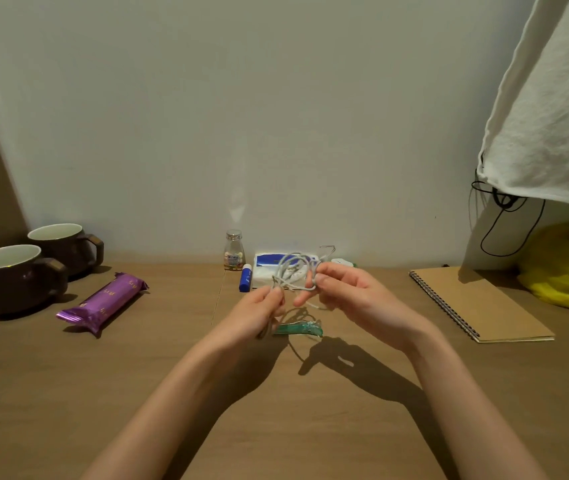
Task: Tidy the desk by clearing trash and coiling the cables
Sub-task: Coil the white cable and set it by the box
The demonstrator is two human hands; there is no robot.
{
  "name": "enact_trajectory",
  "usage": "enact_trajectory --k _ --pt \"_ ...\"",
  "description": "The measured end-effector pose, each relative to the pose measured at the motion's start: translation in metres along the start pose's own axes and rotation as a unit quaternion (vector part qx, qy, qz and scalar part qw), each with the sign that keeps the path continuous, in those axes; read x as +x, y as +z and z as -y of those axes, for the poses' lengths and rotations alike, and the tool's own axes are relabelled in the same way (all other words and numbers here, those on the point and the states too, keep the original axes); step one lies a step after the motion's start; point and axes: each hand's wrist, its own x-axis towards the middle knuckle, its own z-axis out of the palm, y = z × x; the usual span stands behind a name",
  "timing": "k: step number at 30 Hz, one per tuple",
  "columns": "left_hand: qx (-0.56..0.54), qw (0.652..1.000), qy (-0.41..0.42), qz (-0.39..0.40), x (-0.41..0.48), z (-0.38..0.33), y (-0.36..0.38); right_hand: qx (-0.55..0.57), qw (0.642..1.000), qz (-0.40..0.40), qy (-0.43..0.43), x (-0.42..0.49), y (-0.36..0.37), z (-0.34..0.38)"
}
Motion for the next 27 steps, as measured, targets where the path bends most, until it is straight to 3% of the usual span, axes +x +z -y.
enact_trajectory --k 3,6,10,14,20,24,27 --pt "-0.206 0.978 -0.032 -0.011 0.005 -0.001 -0.006 0.041 0.998 0.043 0.034 0.001 0.001 0.0" --pt "-0.258 0.965 -0.036 -0.029 0.006 -0.004 -0.009 0.065 0.996 0.05 0.042 0.001 0.002 0.001" --pt "-0.265 0.961 -0.028 -0.077 0.005 -0.005 -0.016 0.08 0.996 -0.026 0.02 -0.002 0.0 0.004" --pt "-0.366 0.928 -0.017 -0.063 0.0 -0.013 -0.023 0.058 0.99 -0.126 0.009 0.002 -0.002 0.002" --pt "-0.301 0.948 0.01 -0.1 -0.002 -0.012 -0.018 0.067 0.974 -0.213 -0.045 0.007 0.001 -0.002" --pt "-0.163 0.967 0.016 -0.193 0.001 -0.005 -0.013 0.0 0.965 -0.246 -0.094 0.009 0.004 -0.004" --pt "-0.184 0.959 0.03 -0.212 0.001 -0.005 -0.019 -0.051 0.956 -0.268 -0.103 0.01 0.003 -0.008"
